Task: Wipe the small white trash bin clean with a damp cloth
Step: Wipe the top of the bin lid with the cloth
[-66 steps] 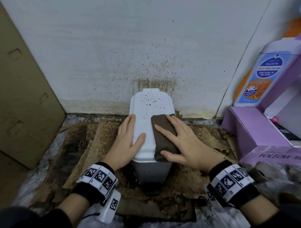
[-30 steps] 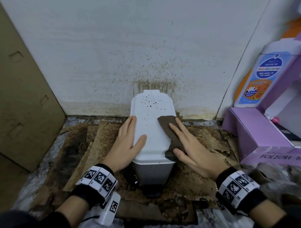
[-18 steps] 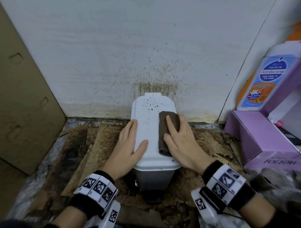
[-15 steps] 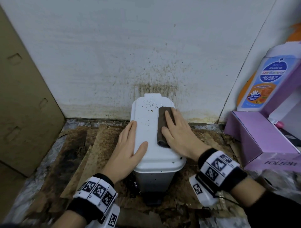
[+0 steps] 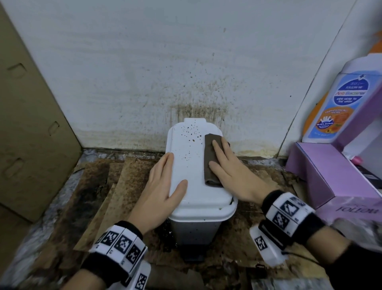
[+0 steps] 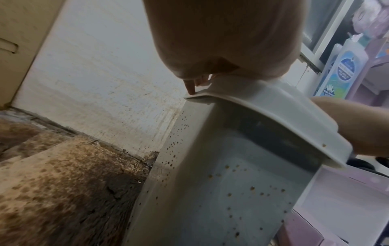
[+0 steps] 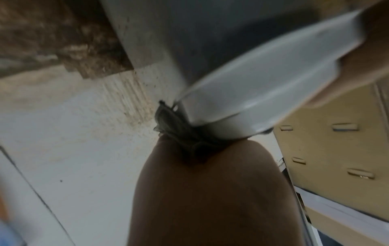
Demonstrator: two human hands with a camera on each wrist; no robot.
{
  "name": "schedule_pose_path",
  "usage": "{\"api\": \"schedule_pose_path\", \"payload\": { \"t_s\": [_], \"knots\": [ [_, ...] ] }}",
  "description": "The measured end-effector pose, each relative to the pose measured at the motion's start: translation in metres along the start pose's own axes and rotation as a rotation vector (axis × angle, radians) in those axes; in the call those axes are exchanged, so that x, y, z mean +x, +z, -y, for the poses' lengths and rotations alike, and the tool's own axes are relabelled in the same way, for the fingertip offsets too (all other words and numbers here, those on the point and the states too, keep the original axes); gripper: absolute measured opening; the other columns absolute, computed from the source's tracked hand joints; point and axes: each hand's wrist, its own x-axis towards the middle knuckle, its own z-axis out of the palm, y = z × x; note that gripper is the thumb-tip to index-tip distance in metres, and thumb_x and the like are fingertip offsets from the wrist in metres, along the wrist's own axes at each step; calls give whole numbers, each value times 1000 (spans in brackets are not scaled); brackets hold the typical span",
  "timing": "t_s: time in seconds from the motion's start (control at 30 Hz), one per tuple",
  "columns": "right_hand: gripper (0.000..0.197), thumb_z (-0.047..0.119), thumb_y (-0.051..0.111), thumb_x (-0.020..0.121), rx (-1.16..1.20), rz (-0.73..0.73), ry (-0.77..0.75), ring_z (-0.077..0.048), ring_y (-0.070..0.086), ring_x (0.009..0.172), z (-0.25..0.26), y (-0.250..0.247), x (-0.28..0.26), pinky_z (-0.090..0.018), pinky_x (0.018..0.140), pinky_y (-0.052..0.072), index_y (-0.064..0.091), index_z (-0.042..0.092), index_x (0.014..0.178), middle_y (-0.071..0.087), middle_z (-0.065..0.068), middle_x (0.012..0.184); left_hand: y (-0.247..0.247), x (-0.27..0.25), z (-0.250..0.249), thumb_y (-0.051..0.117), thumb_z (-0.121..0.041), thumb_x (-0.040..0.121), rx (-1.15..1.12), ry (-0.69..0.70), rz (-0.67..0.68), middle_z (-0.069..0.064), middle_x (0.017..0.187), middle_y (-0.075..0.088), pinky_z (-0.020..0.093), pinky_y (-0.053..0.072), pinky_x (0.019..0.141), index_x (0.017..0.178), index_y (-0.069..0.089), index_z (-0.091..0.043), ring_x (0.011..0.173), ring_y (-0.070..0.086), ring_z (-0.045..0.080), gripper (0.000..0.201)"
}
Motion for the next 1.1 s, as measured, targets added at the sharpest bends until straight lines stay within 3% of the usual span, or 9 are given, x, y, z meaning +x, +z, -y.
{"api": "schedule_pose_path", "payload": {
  "t_s": [0.23,0.4,0.57,0.7,0.93,1.03,1.1],
  "knots": [
    [69,56,26,108,79,-239,-15,8,-23,152,11,59,-78,-30,130,-3,-13,39,162,-32,26,164,2,-1,1,34,-58,101,-24,1,-9,-25,165,-11,25,4,119,162,-4,-29,150,-14,-7,78],
    [70,57,23,108,96,-351,-26,7,-25,152,17,78,-83,-33,130,-5,-16,35,162,-30,25,165,2,-2,2,35,-58,101,-41,5,-1,-25,165,-11,26,3,121,162,-5,-30,149,-14,-8,78],
    [73,58,26,107,82,-303,8,1,-17,156,16,57,-60,-31,130,-3,-9,31,165,-21,16,171,-1,-2,0,34,-61,99,-62,-6,22,-28,164,-12,25,3,120,162,-5,-33,149,-14,-10,79],
    [71,54,30,109,100,-153,37,-6,-11,158,9,25,-27,-26,124,-2,-7,30,165,-19,11,172,-1,-2,0,35,-59,99,-57,-7,22,-27,164,-11,26,3,121,162,-5,-31,150,-13,-7,79],
    [69,51,30,110,269,26,26,-9,-15,159,-4,0,3,-45,130,8,-13,36,163,-25,24,165,-1,0,2,35,-58,101,-43,-3,23,-24,166,-9,28,5,122,162,-3,-30,150,-12,-6,78],
    [69,57,29,109,292,-49,51,-8,-22,155,1,8,-6,-48,131,-3,-11,38,163,-25,18,168,0,-1,2,35,-57,102,-45,1,18,-25,165,-10,28,4,121,162,-3,-30,150,-12,-6,77],
    [68,53,27,110,296,-106,63,0,-28,147,7,17,-15,-41,128,-14,-10,35,164,-22,17,168,0,-1,2,35,-57,102,-41,0,17,-25,165,-10,27,4,121,162,-3,-30,150,-12,-6,77]
  ]
}}
